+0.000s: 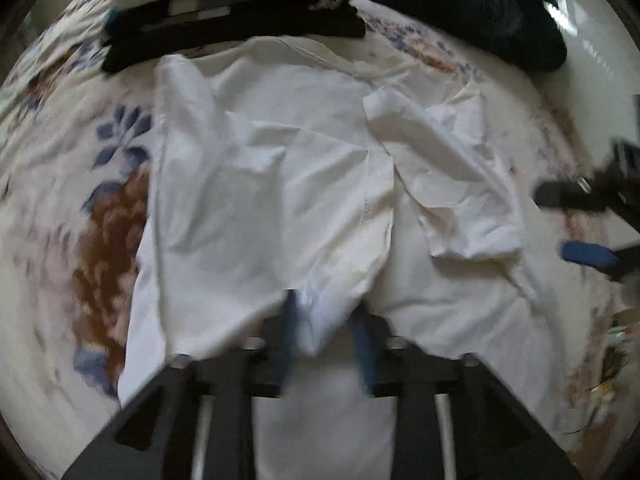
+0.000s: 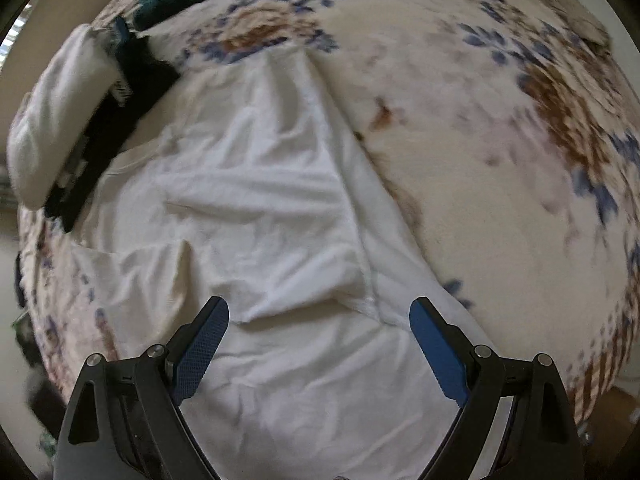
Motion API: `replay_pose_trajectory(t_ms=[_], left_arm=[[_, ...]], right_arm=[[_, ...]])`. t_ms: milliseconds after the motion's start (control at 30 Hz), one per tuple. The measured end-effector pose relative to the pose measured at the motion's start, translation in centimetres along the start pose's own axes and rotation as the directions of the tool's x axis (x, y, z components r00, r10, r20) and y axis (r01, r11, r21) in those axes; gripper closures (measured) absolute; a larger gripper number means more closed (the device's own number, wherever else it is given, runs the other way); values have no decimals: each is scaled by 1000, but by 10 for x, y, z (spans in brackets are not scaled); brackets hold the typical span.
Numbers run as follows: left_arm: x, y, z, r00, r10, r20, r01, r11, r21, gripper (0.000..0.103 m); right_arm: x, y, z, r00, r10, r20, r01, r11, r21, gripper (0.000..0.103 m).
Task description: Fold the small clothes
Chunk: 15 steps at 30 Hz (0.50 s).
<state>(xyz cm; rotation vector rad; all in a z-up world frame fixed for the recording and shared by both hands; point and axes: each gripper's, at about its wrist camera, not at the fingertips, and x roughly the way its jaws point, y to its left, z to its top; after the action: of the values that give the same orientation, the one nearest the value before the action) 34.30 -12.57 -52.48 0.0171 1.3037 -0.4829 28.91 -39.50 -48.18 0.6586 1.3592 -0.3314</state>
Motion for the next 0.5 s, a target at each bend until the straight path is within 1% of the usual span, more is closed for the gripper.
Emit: replay_pose_trajectory(t_ms=[33,67,133,167,200,233,267,300,333,400,433,467,500], left_arm=[[-10,6,-3,999,-41,12,41,999,-35,64],[-18,13,-7,998,-65,23,67,995,-72,58],[-32,22,-15,997,-64,43,69,989,-130,50],[-35,30,-15,997,-56,50,64,984,-165,50],[-36,31,-16,998,-41,50,50,982,-181,50],[-37,36,-14,998,-19,52,29,978,-205,50],[-37,42,-11,998,-9,60,22,974,-227,50],[-35,47,-8,998,5,64,10,971,-237,50],[-34,56,1,997,43,68,-24,966,-258,50],[-35,73,13,995,50,90,-22,959,-283,50],[-36,81,23,993,61,100,-28,953,-302,50],[-39,86,33,992,48,115,-9,948,-318,50],[-41,88,41,991,54,124,-10,944,-329,50]], right_arm=[[1,5,6,999,41,-10,-41,999,-10,9],[2,13,12,997,73,-20,-74,997,-27,9],[9,33,24,991,123,-51,-127,989,-78,9],[14,43,30,988,139,-69,-146,984,-99,9],[22,54,36,982,164,-96,-175,978,-116,9],[33,66,41,972,196,-131,-213,968,-132,9],[42,76,45,965,208,-160,-232,961,-150,10],[55,89,48,963,191,-190,-227,955,-189,11],[64,98,48,963,168,-209,-215,951,-224,14],[87,116,44,962,78,-263,-158,941,-299,28],[95,120,42,958,55,-281,-145,939,-311,32],[102,124,40,956,30,-292,-130,936,-327,37],[105,128,37,963,-6,-270,-94,930,-355,52]])
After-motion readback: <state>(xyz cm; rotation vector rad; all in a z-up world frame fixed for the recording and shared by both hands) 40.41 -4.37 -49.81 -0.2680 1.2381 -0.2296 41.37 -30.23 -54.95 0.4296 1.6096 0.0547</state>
